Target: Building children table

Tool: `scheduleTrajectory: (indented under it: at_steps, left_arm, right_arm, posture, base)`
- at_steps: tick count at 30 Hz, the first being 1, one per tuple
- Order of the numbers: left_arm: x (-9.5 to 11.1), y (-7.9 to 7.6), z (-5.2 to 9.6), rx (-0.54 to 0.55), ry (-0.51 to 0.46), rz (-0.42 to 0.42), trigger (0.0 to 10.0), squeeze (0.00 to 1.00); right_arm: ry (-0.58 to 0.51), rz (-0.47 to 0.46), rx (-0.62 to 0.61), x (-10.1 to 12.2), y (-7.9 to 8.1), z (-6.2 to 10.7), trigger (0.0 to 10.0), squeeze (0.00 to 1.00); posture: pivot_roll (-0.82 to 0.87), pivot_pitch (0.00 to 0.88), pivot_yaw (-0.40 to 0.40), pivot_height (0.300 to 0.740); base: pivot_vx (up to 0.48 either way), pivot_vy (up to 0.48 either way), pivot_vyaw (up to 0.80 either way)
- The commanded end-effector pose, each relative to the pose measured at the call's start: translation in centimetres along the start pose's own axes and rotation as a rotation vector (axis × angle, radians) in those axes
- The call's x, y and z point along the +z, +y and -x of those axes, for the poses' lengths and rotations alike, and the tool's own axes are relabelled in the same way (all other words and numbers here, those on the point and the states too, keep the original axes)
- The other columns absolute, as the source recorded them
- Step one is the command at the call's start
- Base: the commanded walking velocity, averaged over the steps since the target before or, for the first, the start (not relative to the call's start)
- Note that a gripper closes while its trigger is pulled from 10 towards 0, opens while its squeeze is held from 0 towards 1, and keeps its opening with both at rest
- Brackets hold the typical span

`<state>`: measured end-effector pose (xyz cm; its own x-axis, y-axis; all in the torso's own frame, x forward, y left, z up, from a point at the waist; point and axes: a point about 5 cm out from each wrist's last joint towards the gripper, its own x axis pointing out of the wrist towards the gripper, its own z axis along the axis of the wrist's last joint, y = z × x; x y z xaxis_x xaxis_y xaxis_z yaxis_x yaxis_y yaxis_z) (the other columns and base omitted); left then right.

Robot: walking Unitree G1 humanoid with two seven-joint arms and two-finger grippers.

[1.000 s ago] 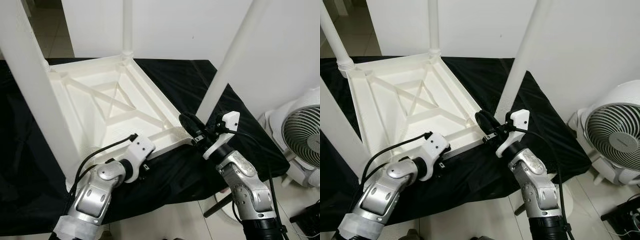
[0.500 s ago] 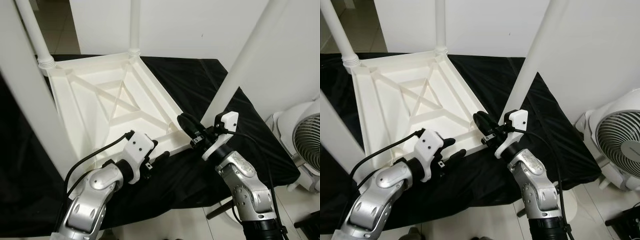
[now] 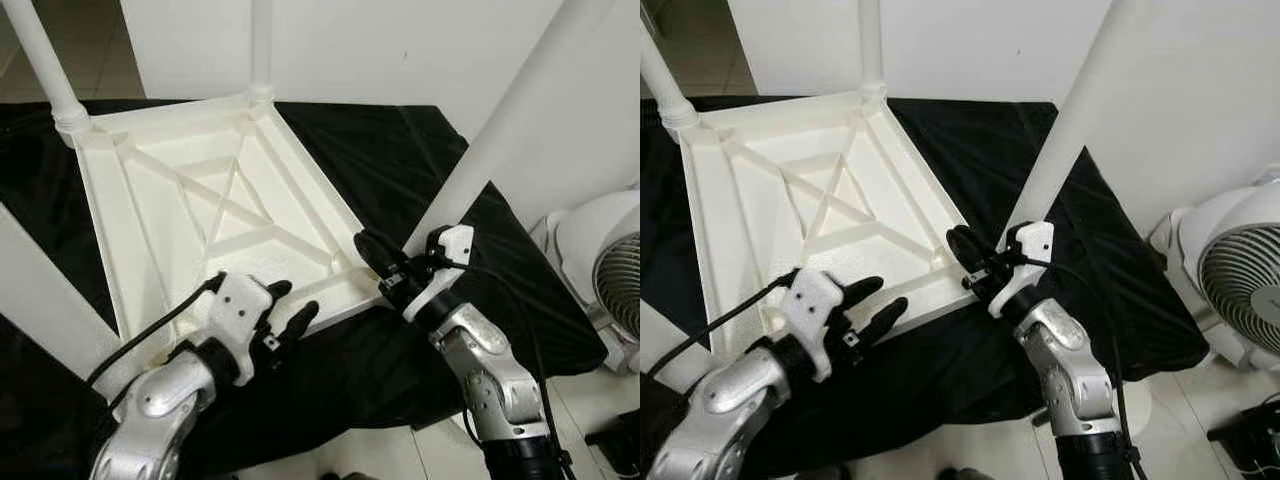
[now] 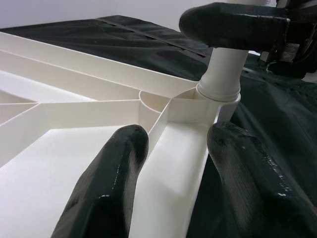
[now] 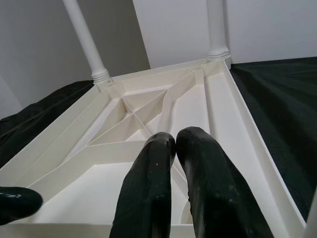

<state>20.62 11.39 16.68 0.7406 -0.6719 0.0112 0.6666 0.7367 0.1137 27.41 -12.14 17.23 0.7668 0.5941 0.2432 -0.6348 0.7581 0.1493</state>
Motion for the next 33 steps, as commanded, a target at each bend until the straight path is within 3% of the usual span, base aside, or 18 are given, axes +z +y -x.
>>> scheduleTrajectory:
  at_steps: [1,2,3,4,10,12,20,27,28,33]
  left_arm:
    - [0.3,0.0,0.3,0.010,-0.013,-0.005,10.0,0.00]
    - [0.3,0.0,0.3,0.010,-0.013,-0.005,10.0,0.00]
    - [0.9,-0.1,1.7,0.058,-0.039,-0.001,10.0,0.00]
    - [1.2,-0.1,2.2,0.077,-0.052,-0.003,10.0,0.00]
    - [1.7,-0.4,3.2,0.134,-0.092,-0.008,10.0,0.00]
    - [1.8,-0.3,4.3,0.214,-0.109,-0.052,10.0,0.00]
    - [1.0,-0.3,7.8,0.301,-0.030,-0.148,10.0,0.00]
    - [1.6,-0.4,9.2,0.342,-0.018,-0.152,10.0,0.00]
    - [2.1,-0.7,10.0,0.367,-0.012,-0.170,10.0,0.00]
    - [2.7,-1.1,10.9,0.409,-0.019,-0.175,10.0,0.00]
  right_arm:
    - [0.009,0.005,0.007,-0.3,0.0,0.0,10.0,0.00]
    - [0.009,0.005,0.007,-0.3,0.0,0.0,10.0,0.00]
    - [0.026,0.008,0.043,-0.8,0.2,-0.6,10.0,0.00]
    - [0.031,0.009,0.056,-0.9,0.3,-0.8,10.0,0.00]
    - [0.038,0.012,0.079,-1.2,0.4,-1.2,10.0,0.00]
    - [0.046,0.012,0.089,-1.4,0.4,-1.3,10.0,0.00]
    - [0.079,0.014,0.111,-2.4,-0.1,-1.6,10.0,0.00]
    - [0.099,0.012,0.139,-2.9,-0.2,-2.1,10.0,0.00]
    - [0.112,0.015,0.164,-3.3,-0.3,-2.6,10.0,0.00]
    - [0.126,0.010,0.202,-3.9,-0.2,-3.7,10.0,0.00]
  posture:
    - [0.19,0.085,-0.106,0.740]
    - [0.19,0.085,-0.106,0.740]
    - [0.23,0.095,-0.118,0.740]
    - [0.23,0.095,-0.119,0.740]
    - [0.25,0.105,-0.119,0.740]
    - [0.26,0.111,-0.118,0.740]
    - [0.30,0.134,-0.141,0.740]
    - [0.33,0.142,-0.157,0.740]
    - [0.36,0.153,-0.172,0.740]
    - [0.38,0.155,-0.183,0.740]
  base:
    - [0.000,0.000,0.00]
    - [0.000,0.000,0.00]
    - [0.000,0.000,0.00]
    - [0.000,0.000,0.00]
    - [0.000,0.000,0.00]
    - [0.000,0.000,0.00]
    - [0.000,0.000,0.00]
    - [0.000,0.000,0.00]
    - [0.000,0.000,0.00]
    - [0.000,0.000,0.00]
